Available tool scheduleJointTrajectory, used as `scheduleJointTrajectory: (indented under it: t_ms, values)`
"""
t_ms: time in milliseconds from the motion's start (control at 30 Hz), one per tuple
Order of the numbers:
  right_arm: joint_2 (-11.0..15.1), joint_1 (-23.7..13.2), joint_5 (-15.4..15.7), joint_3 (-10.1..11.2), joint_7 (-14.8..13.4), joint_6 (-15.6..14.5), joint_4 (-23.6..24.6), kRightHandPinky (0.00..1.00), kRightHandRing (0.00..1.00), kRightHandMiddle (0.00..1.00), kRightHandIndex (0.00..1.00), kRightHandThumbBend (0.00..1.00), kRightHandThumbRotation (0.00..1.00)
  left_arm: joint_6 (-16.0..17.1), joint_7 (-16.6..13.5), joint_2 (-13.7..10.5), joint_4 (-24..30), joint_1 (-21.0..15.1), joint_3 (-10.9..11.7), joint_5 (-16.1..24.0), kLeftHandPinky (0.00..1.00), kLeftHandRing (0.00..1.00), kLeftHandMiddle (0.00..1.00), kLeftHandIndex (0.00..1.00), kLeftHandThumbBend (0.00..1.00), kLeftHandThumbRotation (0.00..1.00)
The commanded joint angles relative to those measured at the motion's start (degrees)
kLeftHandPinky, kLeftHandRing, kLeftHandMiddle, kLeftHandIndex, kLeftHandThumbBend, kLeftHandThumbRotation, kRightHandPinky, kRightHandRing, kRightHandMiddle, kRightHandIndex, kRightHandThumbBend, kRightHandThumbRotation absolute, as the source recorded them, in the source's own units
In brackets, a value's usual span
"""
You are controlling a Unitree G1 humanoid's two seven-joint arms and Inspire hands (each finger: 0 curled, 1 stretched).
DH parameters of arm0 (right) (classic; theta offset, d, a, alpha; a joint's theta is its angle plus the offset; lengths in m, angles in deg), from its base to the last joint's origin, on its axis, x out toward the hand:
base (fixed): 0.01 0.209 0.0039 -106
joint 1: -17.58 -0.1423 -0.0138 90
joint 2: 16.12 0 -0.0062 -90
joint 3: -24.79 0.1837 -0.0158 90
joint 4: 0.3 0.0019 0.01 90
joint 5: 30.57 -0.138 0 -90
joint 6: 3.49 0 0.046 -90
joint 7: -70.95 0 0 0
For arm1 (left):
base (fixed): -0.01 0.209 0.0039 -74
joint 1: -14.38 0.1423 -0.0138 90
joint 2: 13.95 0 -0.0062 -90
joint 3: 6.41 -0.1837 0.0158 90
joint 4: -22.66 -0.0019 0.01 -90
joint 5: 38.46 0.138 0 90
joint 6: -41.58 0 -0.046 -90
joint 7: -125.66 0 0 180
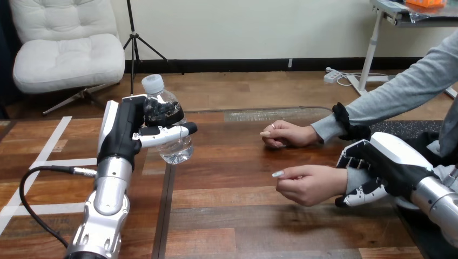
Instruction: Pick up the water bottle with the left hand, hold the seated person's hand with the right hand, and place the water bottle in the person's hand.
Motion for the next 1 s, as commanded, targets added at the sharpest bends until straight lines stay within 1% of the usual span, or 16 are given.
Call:
scheduleJointTrajectory:
  t_ms: [0,133,300,400,533,800,967]
  values:
    - [-0.20,-2.16,-1.89,1.76,-0.87,0.15,2.97,0.37,0.40,0.46,0.47,0.73,0.00,1.33,-0.85,-1.41,3.56,-2.97,0.66,0.34,0.25,0.33,0.37,0.38,0.76,0.00]
    - [-0.16,-2.01,-1.64,1.72,-0.70,-0.63,3.61,0.37,0.40,0.46,0.47,0.72,0.00,1.24,-0.83,-1.36,3.66,-2.98,0.70,0.26,0.26,0.34,0.38,0.38,0.76,0.00]
    - [-0.11,-1.96,-1.44,1.64,-0.96,-0.53,3.60,0.37,0.40,0.46,0.48,0.71,0.00,0.55,-1.02,-1.28,4.00,-2.98,0.71,0.36,0.27,0.34,0.38,0.39,0.76,0.00]
    - [-0.11,-1.87,-1.39,1.70,-0.98,-0.60,3.76,0.37,0.41,0.46,0.48,0.71,0.00,0.99,-0.94,-1.29,3.80,-3.00,0.75,0.24,0.27,0.34,0.39,0.39,0.76,0.00]
    - [-0.23,-1.79,-1.53,1.88,-0.71,-1.02,4.06,0.37,0.40,0.46,0.48,0.72,0.00,0.68,-0.98,-1.33,3.96,-2.99,0.71,0.32,0.28,0.35,0.39,0.39,0.76,0.00]
    - [-0.52,-1.47,-2.22,2.29,-0.20,-1.95,4.85,0.33,0.37,0.42,0.45,0.75,0.00,0.43,-0.81,-1.38,4.15,-2.98,0.80,0.14,0.26,0.34,0.38,0.39,0.75,0.00]
    - [-0.57,-1.43,-2.77,2.21,-0.05,-2.15,5.12,0.30,0.34,0.40,0.43,0.76,0.00,1.29,-0.55,-1.45,3.71,-3.05,0.95,-0.22,0.26,0.34,0.38,0.39,0.75,0.00]
